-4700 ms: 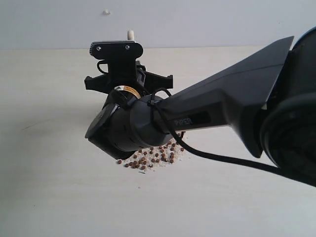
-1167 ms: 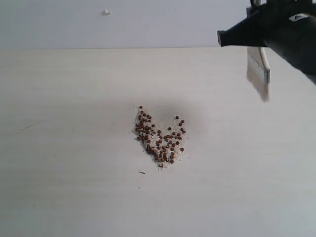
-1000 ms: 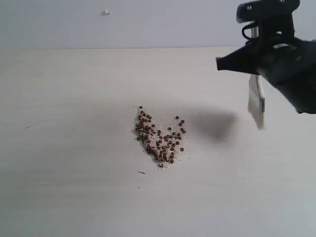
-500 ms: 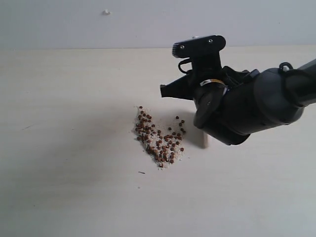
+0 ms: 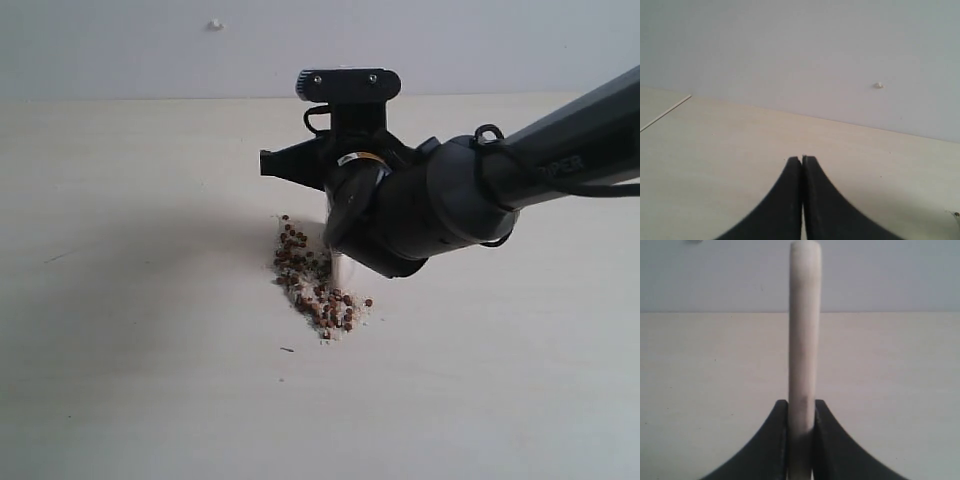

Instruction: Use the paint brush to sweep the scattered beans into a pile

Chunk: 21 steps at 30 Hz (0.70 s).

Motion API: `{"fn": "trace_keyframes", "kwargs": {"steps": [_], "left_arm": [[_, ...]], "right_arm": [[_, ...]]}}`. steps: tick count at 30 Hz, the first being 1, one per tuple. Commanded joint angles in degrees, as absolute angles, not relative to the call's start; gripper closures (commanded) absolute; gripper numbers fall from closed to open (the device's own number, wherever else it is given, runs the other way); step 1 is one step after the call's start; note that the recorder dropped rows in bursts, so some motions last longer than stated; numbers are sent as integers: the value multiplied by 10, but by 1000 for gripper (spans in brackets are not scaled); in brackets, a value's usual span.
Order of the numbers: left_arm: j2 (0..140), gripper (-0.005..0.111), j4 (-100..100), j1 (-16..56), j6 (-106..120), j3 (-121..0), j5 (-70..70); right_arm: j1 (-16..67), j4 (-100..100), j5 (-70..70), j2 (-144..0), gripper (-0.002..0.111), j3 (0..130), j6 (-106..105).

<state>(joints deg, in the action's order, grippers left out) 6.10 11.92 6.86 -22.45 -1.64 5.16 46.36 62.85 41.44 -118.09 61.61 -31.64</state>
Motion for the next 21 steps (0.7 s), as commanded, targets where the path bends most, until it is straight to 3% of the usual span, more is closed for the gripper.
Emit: {"fn": "trace_keyframes", "kwargs": {"steps": [1,8,17,21], "left_arm": [[59,107,116,71,-226,-14,50],[59,107,116,71,-226,-14,50],[59,107,116,71,-226,-14,50],[59,107,116,71,-226,-14,50]], "right_arm": [[466,644,348,-1194,108,631,-302],[466,675,371,-1136,108,633,-396],[466,935,495,-1053,108,631,-764],[468,983,518,-1050,108,600,-791]]}}
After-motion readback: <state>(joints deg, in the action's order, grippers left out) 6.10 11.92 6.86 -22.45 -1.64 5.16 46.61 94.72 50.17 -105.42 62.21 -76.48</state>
